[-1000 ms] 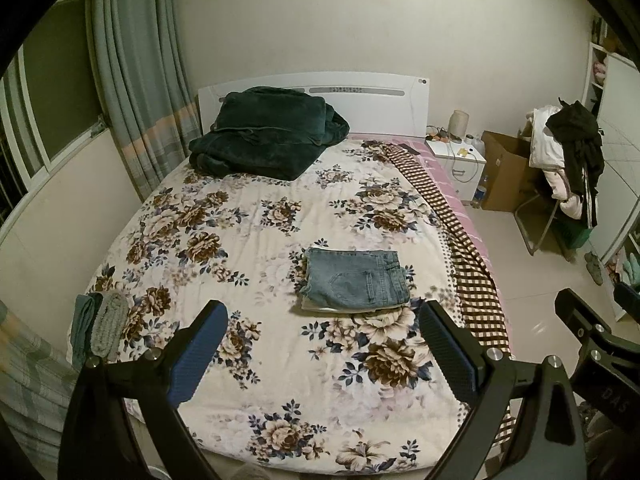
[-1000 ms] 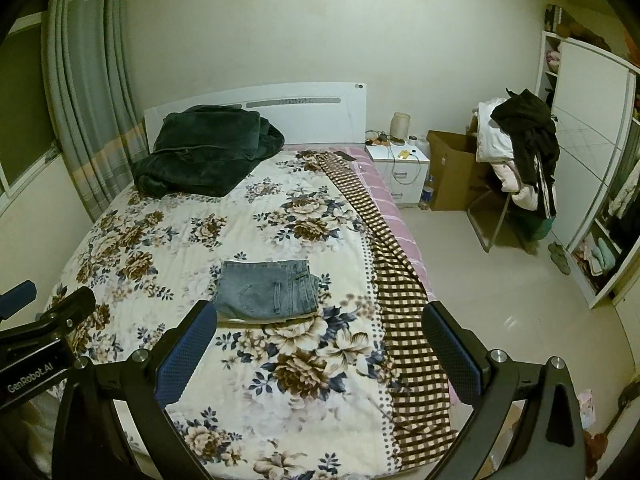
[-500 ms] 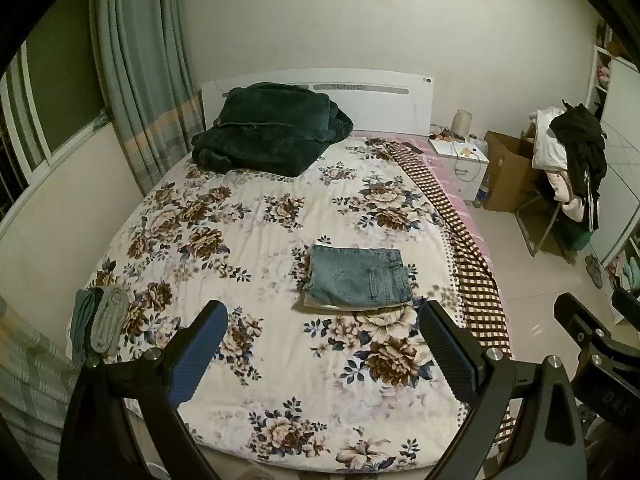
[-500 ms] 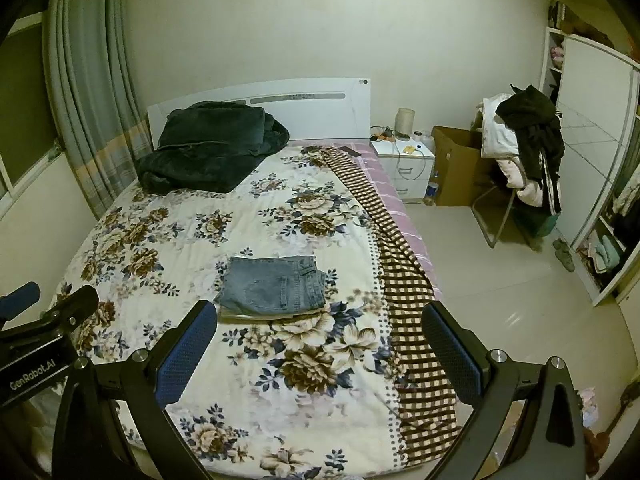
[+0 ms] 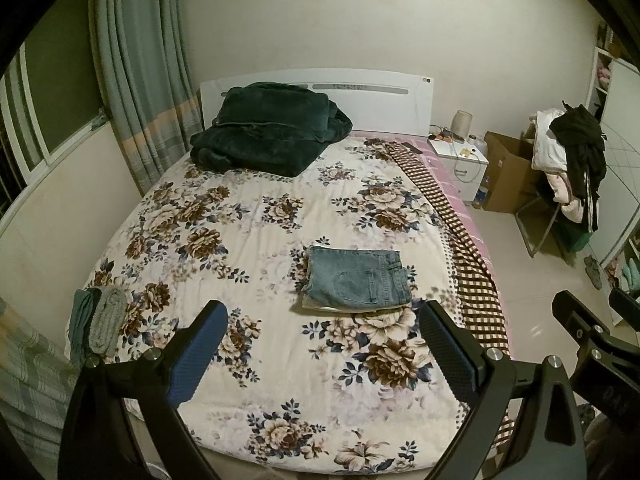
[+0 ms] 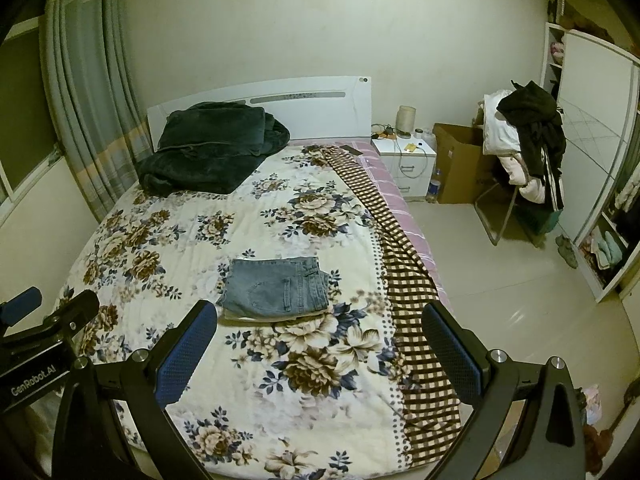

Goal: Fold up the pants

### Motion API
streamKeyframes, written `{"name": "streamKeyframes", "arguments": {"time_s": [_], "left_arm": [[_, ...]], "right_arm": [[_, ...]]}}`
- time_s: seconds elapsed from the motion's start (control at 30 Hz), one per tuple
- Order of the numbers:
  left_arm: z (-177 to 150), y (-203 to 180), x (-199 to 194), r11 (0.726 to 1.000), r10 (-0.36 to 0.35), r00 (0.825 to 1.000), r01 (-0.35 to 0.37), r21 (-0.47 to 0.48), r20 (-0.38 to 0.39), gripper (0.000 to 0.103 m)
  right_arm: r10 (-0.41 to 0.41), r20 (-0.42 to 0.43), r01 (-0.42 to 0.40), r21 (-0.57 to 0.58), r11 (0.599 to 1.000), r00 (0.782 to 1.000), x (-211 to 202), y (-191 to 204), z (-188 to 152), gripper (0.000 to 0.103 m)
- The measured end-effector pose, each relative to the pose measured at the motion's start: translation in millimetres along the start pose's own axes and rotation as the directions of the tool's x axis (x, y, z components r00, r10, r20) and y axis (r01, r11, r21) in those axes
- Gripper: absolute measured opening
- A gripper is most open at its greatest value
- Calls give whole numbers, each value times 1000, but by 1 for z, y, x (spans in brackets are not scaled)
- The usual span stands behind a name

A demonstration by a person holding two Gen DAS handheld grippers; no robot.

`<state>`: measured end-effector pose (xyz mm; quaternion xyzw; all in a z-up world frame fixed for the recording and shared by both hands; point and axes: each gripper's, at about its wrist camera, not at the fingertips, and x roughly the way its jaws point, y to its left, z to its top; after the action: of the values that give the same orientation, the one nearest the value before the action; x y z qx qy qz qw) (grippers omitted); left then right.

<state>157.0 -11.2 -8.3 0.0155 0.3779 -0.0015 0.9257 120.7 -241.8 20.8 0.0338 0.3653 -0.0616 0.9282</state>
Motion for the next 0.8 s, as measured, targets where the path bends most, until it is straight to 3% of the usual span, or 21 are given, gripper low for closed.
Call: {"name": "streamKeyframes", "arguments": {"time_s": [0.8], "left_arm": [[6, 0, 2, 1000, 4, 1000, -4, -4, 1, 98]], "right_arm": [[-3, -6, 3, 8, 1000, 1000, 6, -2, 3, 103]]}}
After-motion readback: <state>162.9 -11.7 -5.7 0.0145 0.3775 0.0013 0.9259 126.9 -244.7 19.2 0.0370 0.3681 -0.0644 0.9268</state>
